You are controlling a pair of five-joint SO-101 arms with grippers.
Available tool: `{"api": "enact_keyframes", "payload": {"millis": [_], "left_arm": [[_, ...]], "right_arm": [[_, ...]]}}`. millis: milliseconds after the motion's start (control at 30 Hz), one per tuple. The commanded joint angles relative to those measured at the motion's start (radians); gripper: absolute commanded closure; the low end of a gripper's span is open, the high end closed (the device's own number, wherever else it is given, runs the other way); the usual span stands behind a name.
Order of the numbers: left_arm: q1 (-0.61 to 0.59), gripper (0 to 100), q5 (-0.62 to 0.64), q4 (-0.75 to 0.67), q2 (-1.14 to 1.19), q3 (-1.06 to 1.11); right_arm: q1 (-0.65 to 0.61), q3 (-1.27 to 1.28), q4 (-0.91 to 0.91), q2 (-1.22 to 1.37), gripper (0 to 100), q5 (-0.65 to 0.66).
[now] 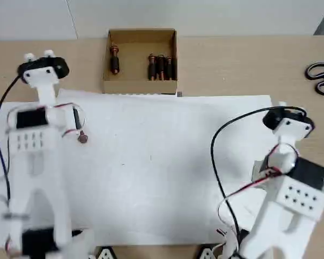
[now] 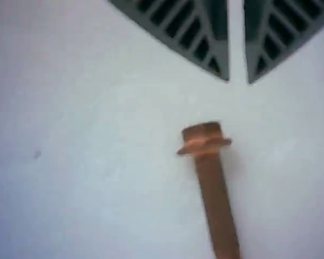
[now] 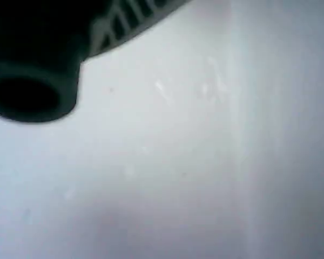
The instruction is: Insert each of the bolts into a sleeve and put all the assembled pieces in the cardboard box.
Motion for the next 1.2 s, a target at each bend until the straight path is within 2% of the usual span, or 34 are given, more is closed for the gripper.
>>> {"api": "enact_keyframes", "payload": {"millis": [0, 200, 400, 767, 1167], "left_arm": [[-0.017, 99, -0.020, 0.095, 0.187, -0.182], [-0.015, 99, -0.025, 0.167, 0.379, -0.377], [-0.017, 88, -0.054, 0.161, 0.450, -0.466], [-0.015, 88, -0.057, 0.106, 0.614, -0.481], [-0.017, 87, -0.055, 0.015, 0.660, -0.475]], "right_arm": [[0.016, 0.015, -0.033, -0.079, 99.5, 0.023], [0.016, 0.023, -0.035, -0.125, 99.5, 0.018], [0.016, 0.023, -0.033, -0.130, 99.5, 0.018], [0.016, 0.023, -0.033, -0.130, 99.5, 0.017], [0.016, 0.023, -0.033, -0.130, 99.5, 0.017]]}}
